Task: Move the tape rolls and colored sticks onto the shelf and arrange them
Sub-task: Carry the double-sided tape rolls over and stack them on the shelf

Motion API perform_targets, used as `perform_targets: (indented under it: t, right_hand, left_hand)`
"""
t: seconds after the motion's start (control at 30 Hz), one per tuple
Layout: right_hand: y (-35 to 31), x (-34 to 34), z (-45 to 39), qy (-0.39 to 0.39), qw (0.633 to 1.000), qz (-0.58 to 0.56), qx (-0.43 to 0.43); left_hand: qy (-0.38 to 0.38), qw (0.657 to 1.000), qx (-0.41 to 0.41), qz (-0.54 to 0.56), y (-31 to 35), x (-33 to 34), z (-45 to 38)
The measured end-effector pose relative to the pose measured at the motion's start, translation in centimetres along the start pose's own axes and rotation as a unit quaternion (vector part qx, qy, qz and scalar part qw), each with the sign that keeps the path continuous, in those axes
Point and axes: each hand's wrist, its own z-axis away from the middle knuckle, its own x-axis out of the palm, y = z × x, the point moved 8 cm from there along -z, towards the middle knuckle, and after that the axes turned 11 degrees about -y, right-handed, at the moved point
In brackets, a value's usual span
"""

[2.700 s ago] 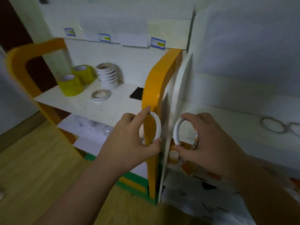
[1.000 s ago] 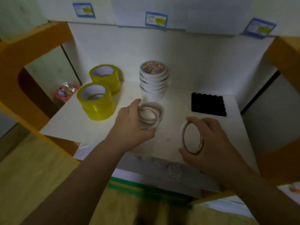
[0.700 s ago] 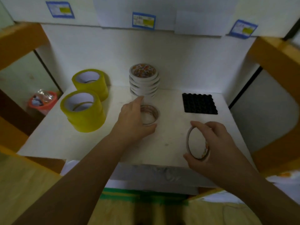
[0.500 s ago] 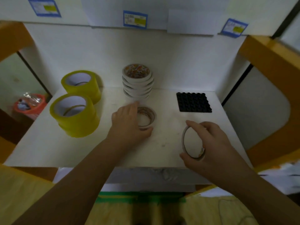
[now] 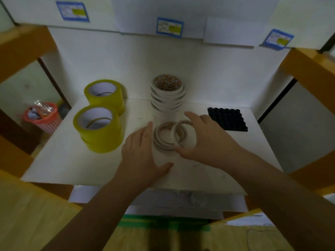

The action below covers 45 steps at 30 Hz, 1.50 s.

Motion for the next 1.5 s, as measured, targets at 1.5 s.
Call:
perform_targets:
  t: [1.5]
  right_hand:
    - [9.1, -3.4, 23.6, 0.234, 0.966, -0.038, 0.100]
  left_hand:
    - [-0.087, 0.978, 0.188, 0.010, 18.5, -0.5, 4.0]
